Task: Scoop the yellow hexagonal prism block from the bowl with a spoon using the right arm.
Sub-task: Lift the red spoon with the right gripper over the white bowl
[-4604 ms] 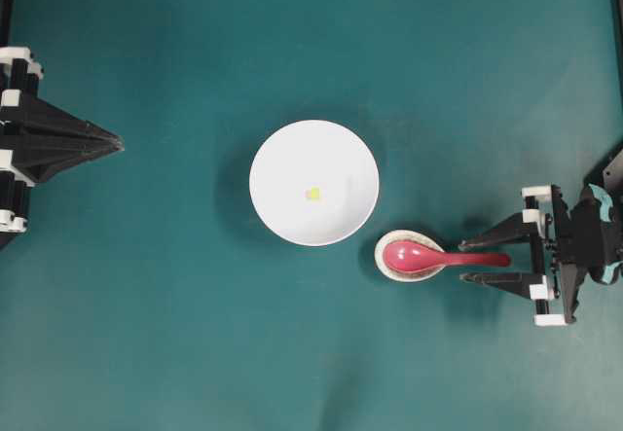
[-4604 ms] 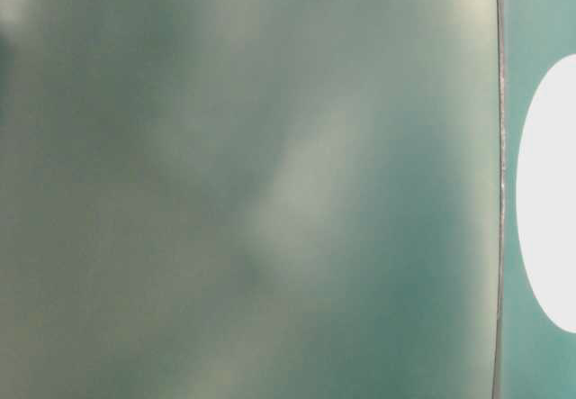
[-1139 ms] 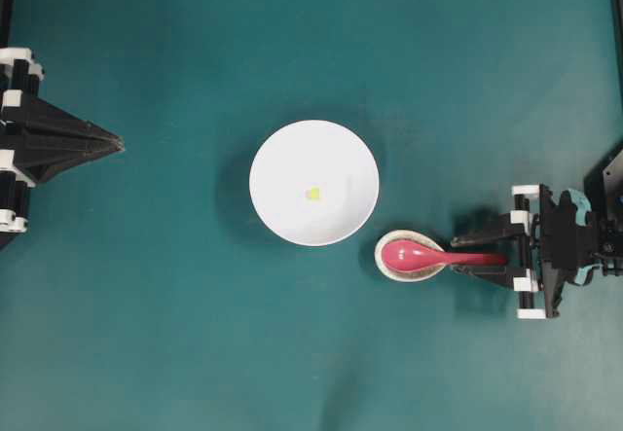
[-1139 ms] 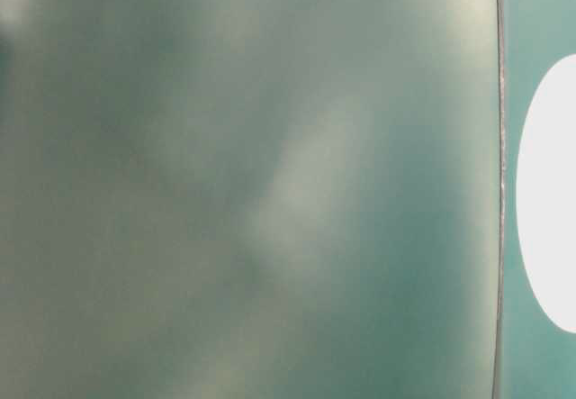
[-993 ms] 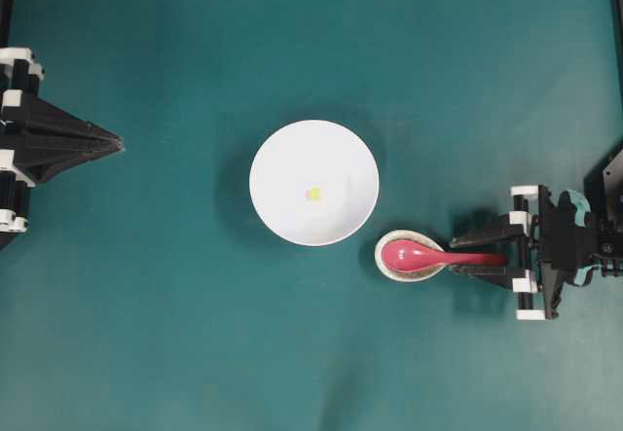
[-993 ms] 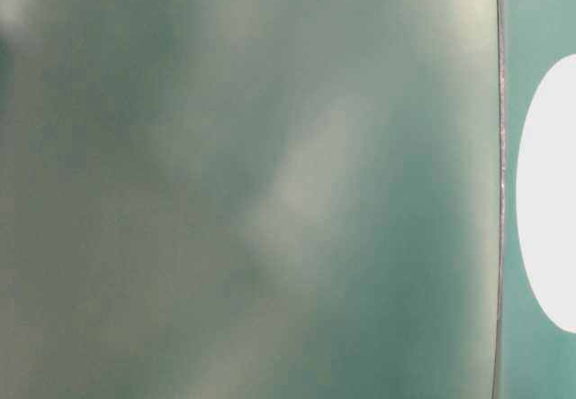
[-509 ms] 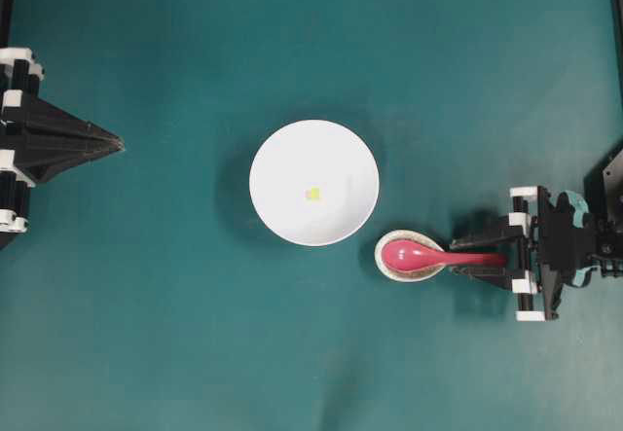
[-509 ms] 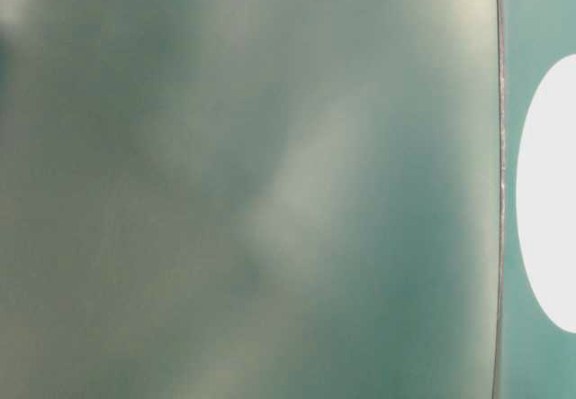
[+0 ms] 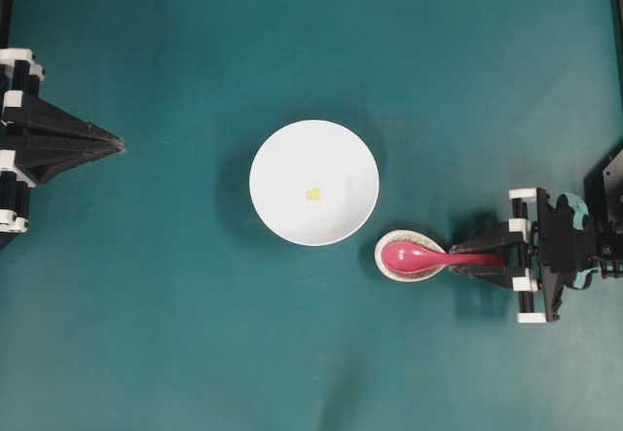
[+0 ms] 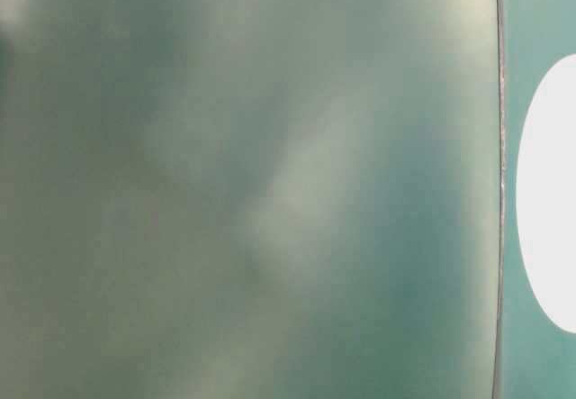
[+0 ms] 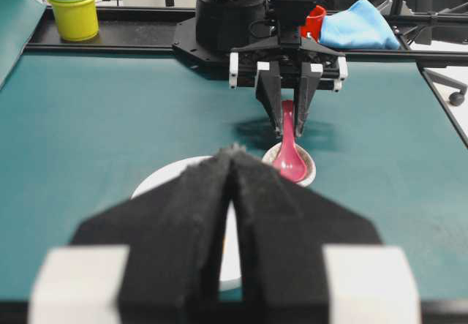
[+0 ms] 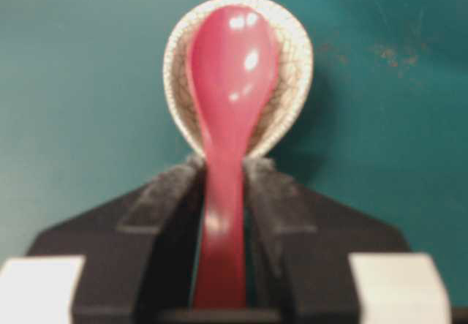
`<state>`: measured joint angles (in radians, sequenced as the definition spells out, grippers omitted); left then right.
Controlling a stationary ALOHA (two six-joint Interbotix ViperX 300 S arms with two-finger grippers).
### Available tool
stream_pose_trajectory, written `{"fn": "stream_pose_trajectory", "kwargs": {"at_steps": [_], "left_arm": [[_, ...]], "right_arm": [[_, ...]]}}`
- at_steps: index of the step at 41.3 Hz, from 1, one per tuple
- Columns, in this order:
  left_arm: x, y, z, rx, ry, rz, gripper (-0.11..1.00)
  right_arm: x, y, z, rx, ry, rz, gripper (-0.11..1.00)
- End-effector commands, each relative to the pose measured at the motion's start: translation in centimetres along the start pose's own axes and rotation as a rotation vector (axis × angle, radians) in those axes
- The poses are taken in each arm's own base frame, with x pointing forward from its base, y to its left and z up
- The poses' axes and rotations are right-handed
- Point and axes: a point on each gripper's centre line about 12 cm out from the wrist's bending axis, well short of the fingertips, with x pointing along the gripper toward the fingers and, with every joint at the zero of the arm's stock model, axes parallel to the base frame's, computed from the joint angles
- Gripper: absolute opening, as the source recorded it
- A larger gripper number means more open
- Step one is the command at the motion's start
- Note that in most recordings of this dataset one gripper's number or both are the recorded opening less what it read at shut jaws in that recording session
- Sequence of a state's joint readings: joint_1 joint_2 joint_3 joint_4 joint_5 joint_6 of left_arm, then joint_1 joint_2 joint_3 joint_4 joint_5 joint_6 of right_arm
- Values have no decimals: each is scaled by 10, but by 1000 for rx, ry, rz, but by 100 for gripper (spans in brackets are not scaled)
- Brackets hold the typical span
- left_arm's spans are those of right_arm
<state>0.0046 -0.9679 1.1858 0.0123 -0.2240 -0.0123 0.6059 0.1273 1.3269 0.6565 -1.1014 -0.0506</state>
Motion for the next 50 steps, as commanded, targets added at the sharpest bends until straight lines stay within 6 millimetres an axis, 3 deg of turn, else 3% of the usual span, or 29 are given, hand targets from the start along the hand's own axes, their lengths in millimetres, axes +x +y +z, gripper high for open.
{"fn": "stream_pose_trajectory", "kwargs": {"at_steps": [1,9,27,50], "left_arm": [[3,0,10,2,-23,1,0],[3,0,10,0,-25,1,0],[3,2,11,0,-28,12,0],[3,3,11,-1,-28,13,0]], "right_arm": [[1,1,4,7,-19,1,27],[0,3,11,25,-44,9,25],[-10,4,49,47,-93,47,25],[-5,-21,104,79,-61,11,25]]}}
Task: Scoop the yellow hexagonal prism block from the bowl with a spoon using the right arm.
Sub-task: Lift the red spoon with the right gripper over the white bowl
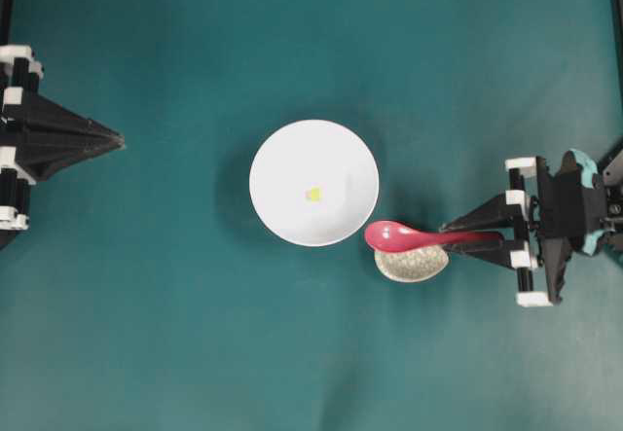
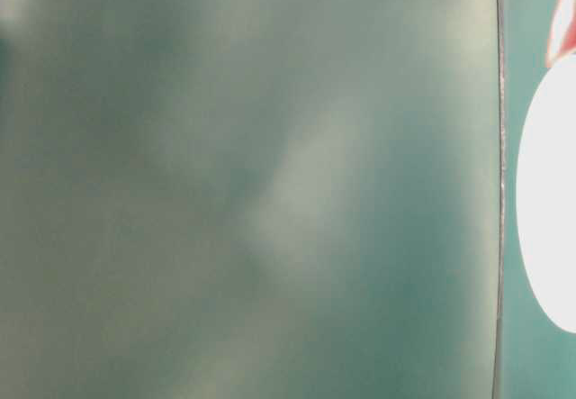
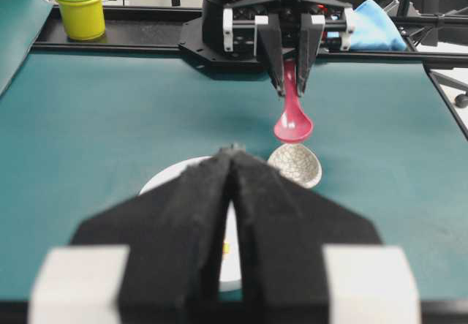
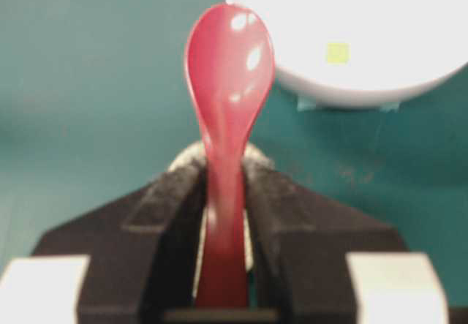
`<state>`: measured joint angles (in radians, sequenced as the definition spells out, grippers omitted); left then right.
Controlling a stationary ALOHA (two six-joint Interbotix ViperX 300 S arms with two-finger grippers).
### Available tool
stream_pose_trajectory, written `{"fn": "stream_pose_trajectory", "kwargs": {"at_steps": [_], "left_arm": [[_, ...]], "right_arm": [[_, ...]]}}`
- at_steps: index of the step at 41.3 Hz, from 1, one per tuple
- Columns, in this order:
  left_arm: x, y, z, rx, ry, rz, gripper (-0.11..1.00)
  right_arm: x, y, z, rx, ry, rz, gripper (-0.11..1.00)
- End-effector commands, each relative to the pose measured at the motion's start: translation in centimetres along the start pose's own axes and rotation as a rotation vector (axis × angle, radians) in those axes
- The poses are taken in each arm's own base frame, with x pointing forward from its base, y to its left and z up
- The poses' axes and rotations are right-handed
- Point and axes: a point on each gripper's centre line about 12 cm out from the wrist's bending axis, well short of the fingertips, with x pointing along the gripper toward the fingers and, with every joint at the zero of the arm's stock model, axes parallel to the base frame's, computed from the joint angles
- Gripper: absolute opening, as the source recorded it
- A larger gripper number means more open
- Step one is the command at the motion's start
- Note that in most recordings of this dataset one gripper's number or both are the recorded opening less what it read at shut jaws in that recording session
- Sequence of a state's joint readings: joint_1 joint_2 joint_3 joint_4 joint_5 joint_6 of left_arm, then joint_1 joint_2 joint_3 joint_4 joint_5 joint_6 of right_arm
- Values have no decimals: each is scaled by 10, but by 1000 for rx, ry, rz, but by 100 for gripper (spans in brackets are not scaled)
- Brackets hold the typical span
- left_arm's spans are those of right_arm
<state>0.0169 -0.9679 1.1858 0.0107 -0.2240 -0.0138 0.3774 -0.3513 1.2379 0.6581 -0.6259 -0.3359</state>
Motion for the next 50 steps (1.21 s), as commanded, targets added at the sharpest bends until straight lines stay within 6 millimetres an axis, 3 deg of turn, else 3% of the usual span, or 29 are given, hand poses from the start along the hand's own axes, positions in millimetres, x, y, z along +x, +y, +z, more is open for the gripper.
{"fn": "stream_pose_trajectory", "kwargs": {"at_steps": [1,27,50], "left_arm": [[3,0,11,2,-28,1,0],[2,0,13,0,-37,1,0],[2,0,14,0,-44,1,0]], "right_arm": [[2,-2,21,22,-26,3,25],[19,-32,90,1,70,3,25],[21,-34,111,23,138,56,25]]}}
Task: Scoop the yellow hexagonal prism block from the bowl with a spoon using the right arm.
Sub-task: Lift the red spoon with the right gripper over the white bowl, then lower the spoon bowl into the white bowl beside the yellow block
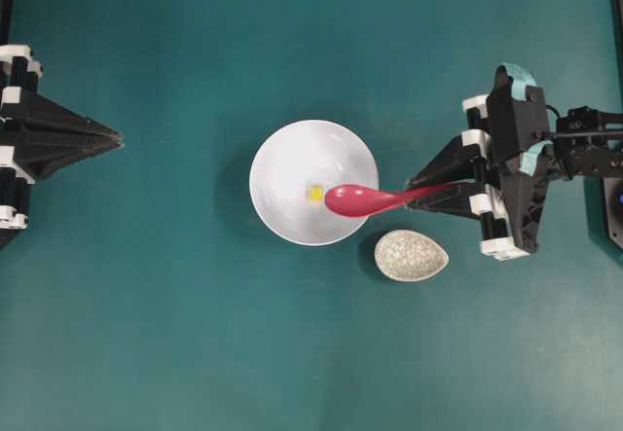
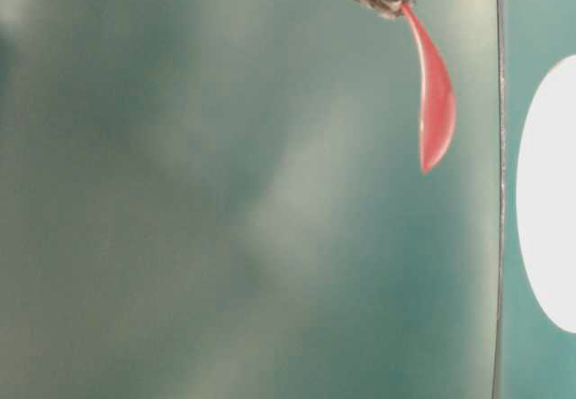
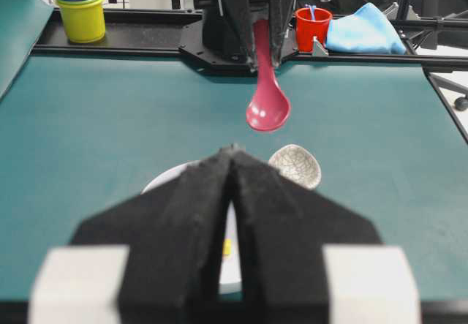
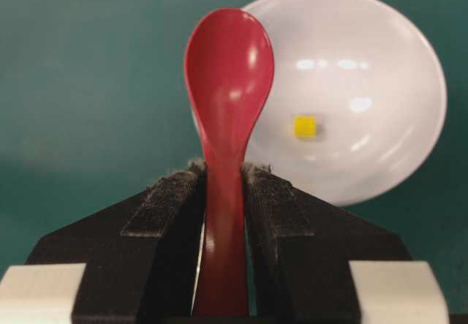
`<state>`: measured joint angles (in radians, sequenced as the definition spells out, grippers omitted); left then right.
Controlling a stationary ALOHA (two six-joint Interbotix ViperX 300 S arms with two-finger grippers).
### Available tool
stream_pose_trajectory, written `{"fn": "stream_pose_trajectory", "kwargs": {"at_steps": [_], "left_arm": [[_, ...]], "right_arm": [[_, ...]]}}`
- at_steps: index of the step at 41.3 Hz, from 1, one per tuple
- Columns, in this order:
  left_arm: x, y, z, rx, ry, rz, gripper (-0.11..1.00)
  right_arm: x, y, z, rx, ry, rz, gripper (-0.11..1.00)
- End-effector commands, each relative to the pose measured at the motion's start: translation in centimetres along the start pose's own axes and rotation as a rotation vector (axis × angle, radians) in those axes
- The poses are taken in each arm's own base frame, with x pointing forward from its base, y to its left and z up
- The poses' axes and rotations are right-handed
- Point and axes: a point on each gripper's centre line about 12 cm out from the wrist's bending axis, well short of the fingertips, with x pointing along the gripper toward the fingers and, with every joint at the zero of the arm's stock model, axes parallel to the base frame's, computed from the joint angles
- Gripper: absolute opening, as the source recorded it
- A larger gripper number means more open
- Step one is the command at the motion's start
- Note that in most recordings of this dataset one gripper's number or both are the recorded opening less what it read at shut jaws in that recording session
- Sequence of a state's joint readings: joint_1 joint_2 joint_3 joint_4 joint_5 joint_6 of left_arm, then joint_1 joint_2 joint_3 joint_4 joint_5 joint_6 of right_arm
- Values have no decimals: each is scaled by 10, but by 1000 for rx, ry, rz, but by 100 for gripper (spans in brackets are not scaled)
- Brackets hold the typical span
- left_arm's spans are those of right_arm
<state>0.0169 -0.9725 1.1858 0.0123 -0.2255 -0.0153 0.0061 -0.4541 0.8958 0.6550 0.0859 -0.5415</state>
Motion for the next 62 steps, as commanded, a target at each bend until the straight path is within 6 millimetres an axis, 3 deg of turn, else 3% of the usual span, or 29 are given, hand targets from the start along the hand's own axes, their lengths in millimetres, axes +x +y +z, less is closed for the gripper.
{"fn": "stream_pose_trajectory", "kwargs": {"at_steps": [1,24,45,62], "left_arm": [[2,0,13,0,-38,1,0],[2,0,14,0,-40,1,0],[0,0,16,0,-52,1,0],[-1,0,18,0,-55,1,0]], "right_arm": [[-4,1,15,0,-38,6,25],[9,-10,25,28,11,-1,25],[35,-27,50,56,200,71,25],[56,-34,55,113,441,42,25]]}}
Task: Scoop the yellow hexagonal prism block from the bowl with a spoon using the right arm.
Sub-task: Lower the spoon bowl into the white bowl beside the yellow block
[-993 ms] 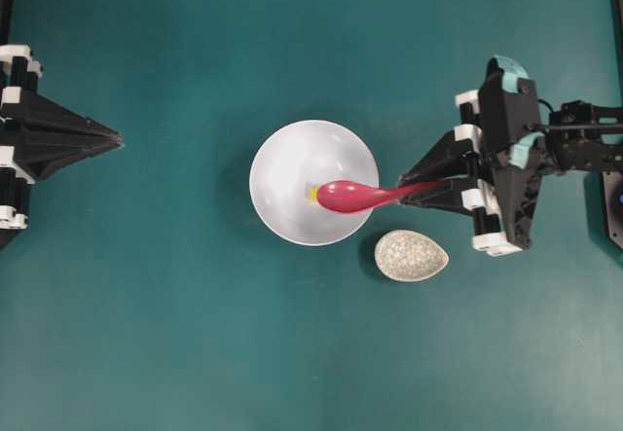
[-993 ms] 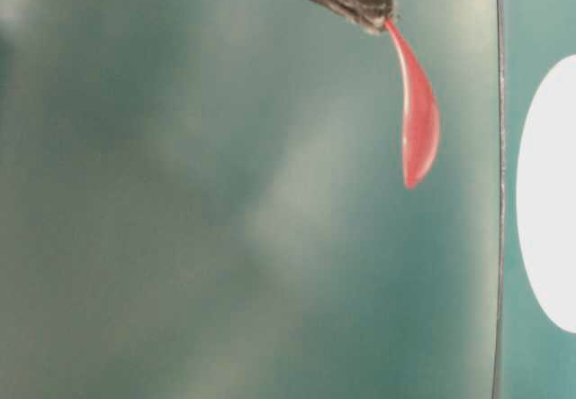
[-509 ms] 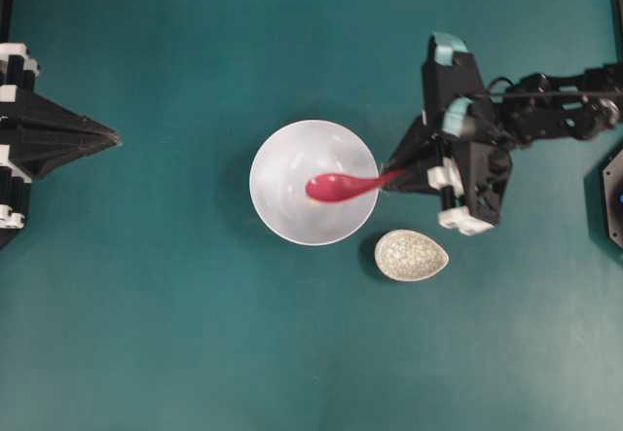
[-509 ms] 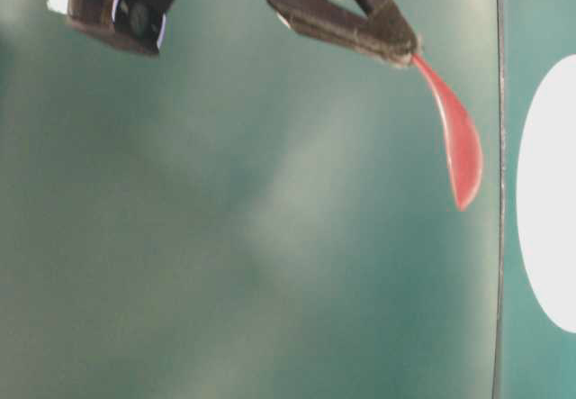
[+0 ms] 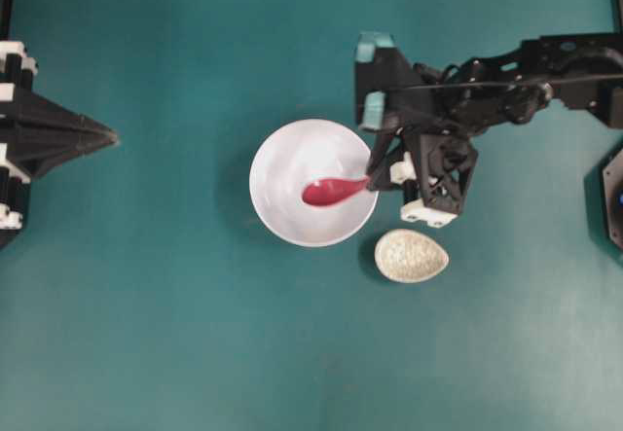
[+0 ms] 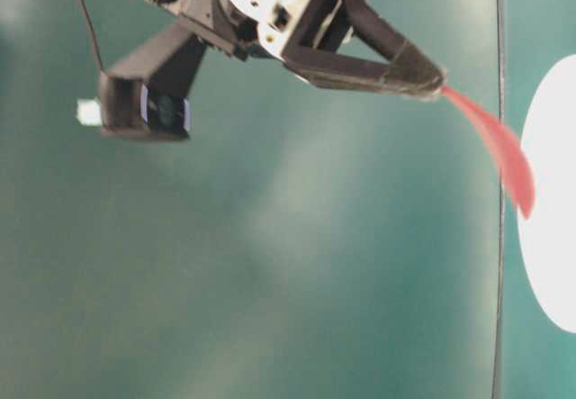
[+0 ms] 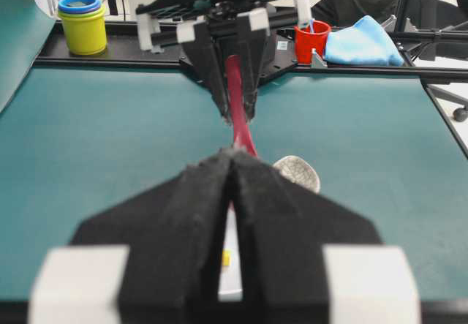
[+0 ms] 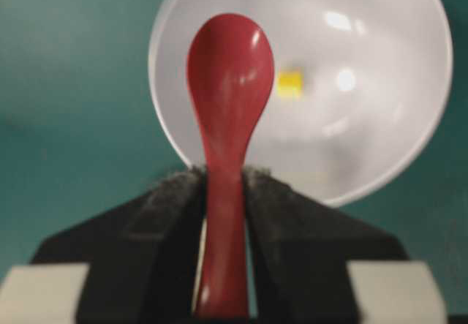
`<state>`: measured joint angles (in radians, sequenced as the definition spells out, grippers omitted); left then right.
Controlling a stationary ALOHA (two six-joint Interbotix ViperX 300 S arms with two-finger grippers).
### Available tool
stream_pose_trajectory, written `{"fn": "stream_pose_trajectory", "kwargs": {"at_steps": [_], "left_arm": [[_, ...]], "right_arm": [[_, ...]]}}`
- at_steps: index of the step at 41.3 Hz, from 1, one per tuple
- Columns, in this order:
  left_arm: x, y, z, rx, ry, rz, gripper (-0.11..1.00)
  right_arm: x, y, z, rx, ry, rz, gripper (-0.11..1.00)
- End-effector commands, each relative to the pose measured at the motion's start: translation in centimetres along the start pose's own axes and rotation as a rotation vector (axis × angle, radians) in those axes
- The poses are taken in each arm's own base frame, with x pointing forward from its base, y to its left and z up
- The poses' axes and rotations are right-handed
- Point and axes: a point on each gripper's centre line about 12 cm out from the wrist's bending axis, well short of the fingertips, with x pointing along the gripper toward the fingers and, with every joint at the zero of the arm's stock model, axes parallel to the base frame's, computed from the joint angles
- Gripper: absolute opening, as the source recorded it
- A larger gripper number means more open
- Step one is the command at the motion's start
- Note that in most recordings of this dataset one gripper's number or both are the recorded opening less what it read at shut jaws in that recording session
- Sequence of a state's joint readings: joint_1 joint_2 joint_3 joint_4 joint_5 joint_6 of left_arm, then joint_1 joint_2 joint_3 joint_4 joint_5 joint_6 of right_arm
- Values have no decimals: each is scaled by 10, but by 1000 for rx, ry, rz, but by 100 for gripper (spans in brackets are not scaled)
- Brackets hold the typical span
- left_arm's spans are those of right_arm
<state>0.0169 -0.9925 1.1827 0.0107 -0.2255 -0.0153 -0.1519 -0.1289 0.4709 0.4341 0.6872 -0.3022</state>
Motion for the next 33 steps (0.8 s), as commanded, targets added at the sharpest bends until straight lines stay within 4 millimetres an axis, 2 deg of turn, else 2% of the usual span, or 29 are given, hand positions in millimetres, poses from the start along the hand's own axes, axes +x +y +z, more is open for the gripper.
{"fn": "stream_pose_trajectory", "kwargs": {"at_steps": [1,8,17,33], "left_arm": [[3,0,12,2,-32,1,0],[3,0,12,2,-31,1,0],[3,0,12,2,-32,1,0],[3,0,12,2,-32,1,0]], "right_arm": [[-11,0,14,11,-1,-24,25],[-15,-4,23,52,82,-75,25],[-10,-6,29,52,201,-92,25],[2,-5,31,33,268,-91,25]]}}
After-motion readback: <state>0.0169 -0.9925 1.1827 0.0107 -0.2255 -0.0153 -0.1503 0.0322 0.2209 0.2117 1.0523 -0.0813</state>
